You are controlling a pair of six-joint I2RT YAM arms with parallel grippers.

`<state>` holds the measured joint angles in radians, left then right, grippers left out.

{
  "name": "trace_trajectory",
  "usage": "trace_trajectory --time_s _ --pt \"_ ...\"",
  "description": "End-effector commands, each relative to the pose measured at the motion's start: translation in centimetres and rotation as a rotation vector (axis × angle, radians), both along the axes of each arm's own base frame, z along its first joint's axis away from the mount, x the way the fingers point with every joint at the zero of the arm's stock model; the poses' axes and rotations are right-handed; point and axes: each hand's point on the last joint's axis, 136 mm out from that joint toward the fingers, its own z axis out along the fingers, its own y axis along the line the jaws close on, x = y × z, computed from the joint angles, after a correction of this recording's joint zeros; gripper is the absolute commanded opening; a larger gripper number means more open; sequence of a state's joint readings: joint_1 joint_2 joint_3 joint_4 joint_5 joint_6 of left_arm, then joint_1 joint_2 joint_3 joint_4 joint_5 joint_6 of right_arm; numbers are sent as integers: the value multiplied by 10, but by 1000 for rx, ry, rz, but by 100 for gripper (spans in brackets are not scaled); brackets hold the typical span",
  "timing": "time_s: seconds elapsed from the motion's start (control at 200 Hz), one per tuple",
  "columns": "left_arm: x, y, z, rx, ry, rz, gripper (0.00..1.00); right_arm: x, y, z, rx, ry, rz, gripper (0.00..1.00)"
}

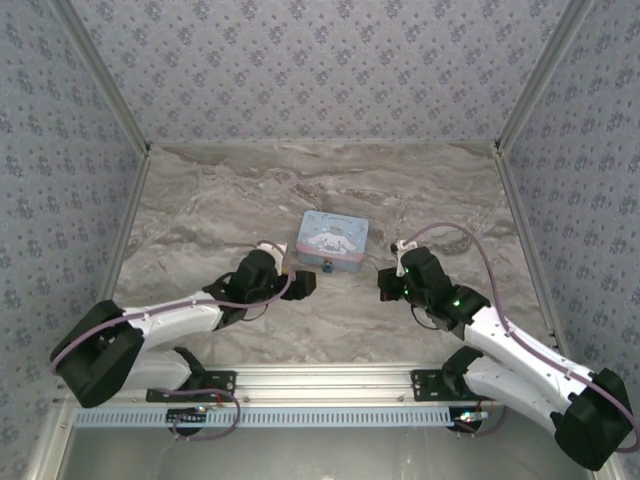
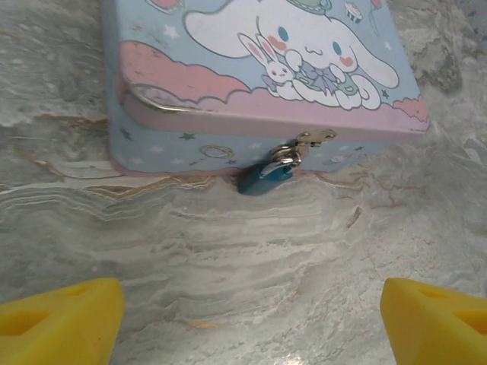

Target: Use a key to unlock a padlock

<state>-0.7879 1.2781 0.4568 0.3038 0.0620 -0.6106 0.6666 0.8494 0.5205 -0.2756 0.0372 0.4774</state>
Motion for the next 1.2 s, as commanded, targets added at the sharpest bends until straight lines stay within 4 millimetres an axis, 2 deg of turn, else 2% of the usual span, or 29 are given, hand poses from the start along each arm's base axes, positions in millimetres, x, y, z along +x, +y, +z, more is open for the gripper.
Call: trace_trajectory --time_s 0.0,0.37,0.595,1.194 --pt "6 -28 22 -97 -26 -65 84 2 2 3 -7 -26 10 0" --pt "15 -74 -6 -77 33 -111 74 1 4 4 -7 -36 21 0" --pt "32 -71 -19 -9 -14 -15 70 1 4 1 -14 -41 22 0" --pt "39 -79 -36 106 -37 -23 58 3 11 0 -2 -36 50 0"
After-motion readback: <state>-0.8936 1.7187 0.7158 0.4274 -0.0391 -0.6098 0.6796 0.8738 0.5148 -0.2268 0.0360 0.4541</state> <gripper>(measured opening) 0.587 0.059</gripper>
